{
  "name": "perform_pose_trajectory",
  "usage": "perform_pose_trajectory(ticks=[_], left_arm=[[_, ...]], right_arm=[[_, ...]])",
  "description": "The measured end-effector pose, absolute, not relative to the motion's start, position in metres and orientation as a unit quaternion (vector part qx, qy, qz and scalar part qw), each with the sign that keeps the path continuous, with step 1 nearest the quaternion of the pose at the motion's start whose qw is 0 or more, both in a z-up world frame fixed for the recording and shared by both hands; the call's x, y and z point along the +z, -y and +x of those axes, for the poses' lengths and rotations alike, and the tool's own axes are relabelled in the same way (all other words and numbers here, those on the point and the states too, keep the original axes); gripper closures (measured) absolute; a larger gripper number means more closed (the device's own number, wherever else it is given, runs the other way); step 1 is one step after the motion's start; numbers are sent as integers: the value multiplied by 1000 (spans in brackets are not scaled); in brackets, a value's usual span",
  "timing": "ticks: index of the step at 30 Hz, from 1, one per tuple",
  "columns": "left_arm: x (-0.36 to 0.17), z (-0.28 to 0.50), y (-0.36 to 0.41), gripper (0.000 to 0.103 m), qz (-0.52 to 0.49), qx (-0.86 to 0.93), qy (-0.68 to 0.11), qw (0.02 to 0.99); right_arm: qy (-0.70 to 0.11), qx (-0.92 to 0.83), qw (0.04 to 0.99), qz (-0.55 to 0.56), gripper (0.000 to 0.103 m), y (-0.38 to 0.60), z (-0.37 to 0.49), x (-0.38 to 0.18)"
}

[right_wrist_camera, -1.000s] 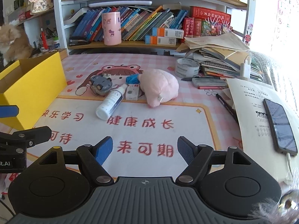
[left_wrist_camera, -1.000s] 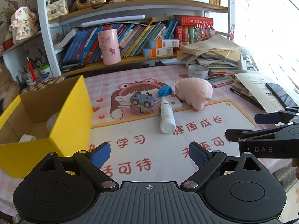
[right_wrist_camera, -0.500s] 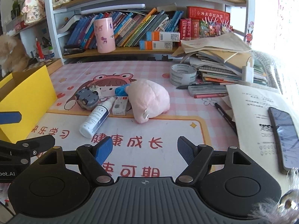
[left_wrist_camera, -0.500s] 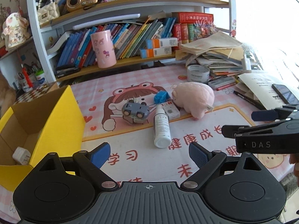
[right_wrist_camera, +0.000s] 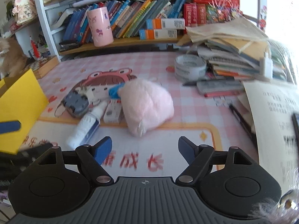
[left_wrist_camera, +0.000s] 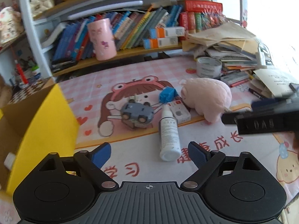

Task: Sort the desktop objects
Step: 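Close the left gripper on the white spray bottle while the right gripper closes on the pink pig plush, then lift the spray bottle with the left gripper while the right gripper lifts the pig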

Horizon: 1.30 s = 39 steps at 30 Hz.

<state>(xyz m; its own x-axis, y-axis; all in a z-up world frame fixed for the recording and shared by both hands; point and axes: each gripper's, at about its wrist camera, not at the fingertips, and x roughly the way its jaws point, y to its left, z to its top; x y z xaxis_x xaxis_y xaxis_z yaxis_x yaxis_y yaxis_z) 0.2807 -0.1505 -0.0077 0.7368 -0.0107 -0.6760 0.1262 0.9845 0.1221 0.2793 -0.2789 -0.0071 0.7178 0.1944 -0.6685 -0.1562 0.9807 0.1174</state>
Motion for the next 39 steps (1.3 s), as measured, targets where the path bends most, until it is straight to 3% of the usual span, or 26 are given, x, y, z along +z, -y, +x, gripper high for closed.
perform_pose_trajectory(ticks=[9, 12, 19, 30, 33, 39], left_arm=[[-33, 315, 162, 43, 83, -47, -392, 915], [-37, 323, 164, 48, 83, -54, -398, 912], [-49, 340, 168, 70, 76, -58, -426, 900], [-51, 349, 161, 71, 54, -72, -437, 895], [-49, 353, 158, 72, 48, -78, -445, 891], [-40, 341, 148, 72, -6, -66, -443, 894]], right_arm=[[-344, 148, 926, -51, 27, 276, 327, 5], [-351, 164, 918, -84, 29, 274, 344, 3], [-375, 197, 899, -111, 29, 268, 376, -10], [-403, 226, 877, -130, 35, 260, 388, -28], [-400, 227, 878, -133, 41, 260, 387, -29], [-390, 200, 894, -94, 46, 266, 374, -19]])
